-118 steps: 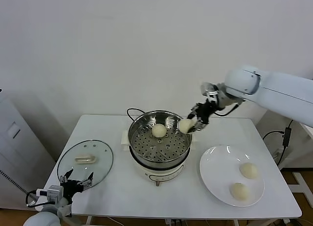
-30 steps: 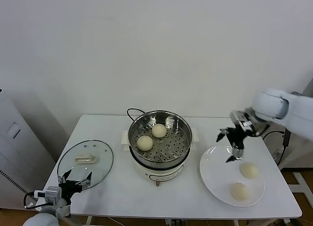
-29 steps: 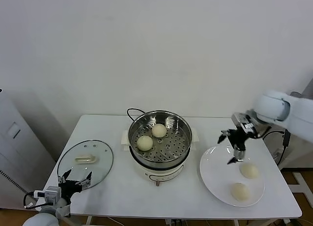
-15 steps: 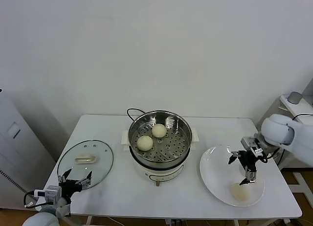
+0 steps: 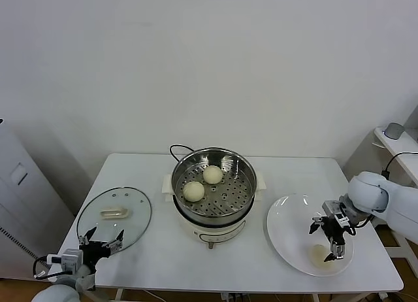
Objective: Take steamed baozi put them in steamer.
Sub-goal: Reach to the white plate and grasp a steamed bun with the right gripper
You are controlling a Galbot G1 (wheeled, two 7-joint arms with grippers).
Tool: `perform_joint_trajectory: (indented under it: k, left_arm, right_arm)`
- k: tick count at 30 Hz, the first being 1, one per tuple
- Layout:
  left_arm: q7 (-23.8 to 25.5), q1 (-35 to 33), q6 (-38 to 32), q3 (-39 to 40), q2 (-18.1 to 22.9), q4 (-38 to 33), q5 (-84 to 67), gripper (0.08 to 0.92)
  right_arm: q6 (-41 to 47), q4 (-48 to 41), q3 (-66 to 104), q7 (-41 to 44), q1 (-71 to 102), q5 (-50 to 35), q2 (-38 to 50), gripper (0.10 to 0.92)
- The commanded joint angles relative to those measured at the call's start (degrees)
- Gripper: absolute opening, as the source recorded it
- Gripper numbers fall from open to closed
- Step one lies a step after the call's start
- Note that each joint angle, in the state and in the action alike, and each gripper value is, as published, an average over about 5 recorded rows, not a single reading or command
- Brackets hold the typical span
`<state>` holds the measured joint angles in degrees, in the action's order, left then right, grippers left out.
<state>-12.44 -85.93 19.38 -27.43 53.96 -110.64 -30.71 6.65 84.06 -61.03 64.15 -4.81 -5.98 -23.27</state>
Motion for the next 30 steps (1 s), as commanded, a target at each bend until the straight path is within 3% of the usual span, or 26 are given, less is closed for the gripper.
perform_joint_trajectory:
  k: [1, 8, 21, 25, 30]
  left_arm:
    - [0.0, 0.3, 0.1, 0.2, 0.0, 0.1, 0.0, 0.823]
    - [0.0, 0.3, 0.1, 0.3, 0.0, 0.3, 0.1, 0.823]
    - [0.0, 0.3, 0.0, 0.3, -0.1, 0.2, 0.1, 0.823]
    - [-0.1, 0.3, 0.0, 0.3, -0.2, 0.2, 0.1, 0.823]
    - [-0.1, 0.5, 0.2, 0.4, -0.3, 0.0, 0.2, 0.823]
  right_arm:
    - [0.1, -1.1, 8.1, 0.3, 9.7, 3.2, -0.3, 0.823]
    - [0.4, -1.5, 9.9, 0.5, 11.6, 4.0, -0.4, 0.809]
    - [1.9, -2.3, 10.7, 0.3, 11.1, 2.4, -0.9, 0.482]
    - [1.9, -1.3, 9.3, 1.3, 6.9, 1.0, -0.2, 0.460]
    - [0.7, -0.3, -0.9, 2.8, -12.2, -3.8, -0.4, 0.458]
